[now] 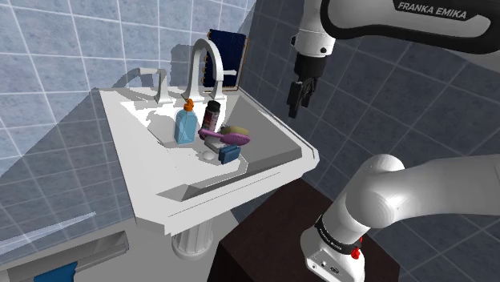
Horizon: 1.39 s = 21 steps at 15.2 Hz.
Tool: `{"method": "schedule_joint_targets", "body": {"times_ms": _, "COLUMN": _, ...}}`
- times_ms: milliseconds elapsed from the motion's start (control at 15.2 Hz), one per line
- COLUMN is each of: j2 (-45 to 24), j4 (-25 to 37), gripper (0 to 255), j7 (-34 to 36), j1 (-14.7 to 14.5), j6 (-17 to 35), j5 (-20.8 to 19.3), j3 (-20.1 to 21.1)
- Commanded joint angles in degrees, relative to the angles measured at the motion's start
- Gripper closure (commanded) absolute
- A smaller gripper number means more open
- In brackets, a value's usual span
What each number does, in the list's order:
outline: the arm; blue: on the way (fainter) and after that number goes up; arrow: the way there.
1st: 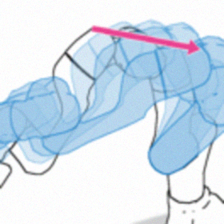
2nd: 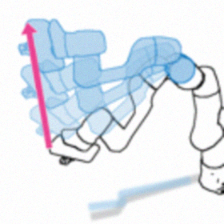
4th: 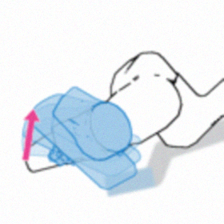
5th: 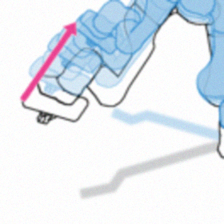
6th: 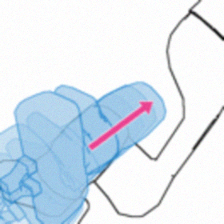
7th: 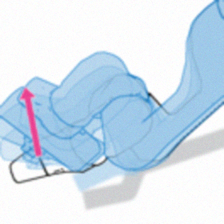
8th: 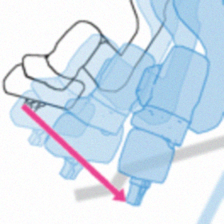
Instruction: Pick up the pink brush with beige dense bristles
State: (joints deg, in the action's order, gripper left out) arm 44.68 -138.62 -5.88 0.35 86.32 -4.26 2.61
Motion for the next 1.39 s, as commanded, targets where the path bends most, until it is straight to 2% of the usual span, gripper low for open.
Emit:
{"method": "schedule_joint_targets", "body": {"times_ms": 0, "j2": 0.0, "j4": 0.0, "gripper": 0, "j7": 0.0, "j1": 0.0, "j6": 0.0, "j5": 0.0, "j3": 0.0}}
{"method": "schedule_joint_targets", "body": {"times_ms": 396, "j2": -8.6, "j4": -3.1, "gripper": 0, "j7": -4.0, "j1": -0.8, "j6": 13.2, "j5": -5.9, "j3": 0.8}}
{"method": "schedule_joint_targets", "body": {"times_ms": 792, "j2": -19.4, "j4": -3.4, "gripper": 0, "j7": -5.9, "j1": -0.5, "j6": 25.9, "j5": -12.9, "j3": 1.9}}
{"method": "schedule_joint_targets", "body": {"times_ms": 1320, "j2": -36.0, "j4": 0.8, "gripper": 0, "j7": -4.3, "j1": 1.0, "j6": 39.8, "j5": -25.9, "j3": 4.0}}
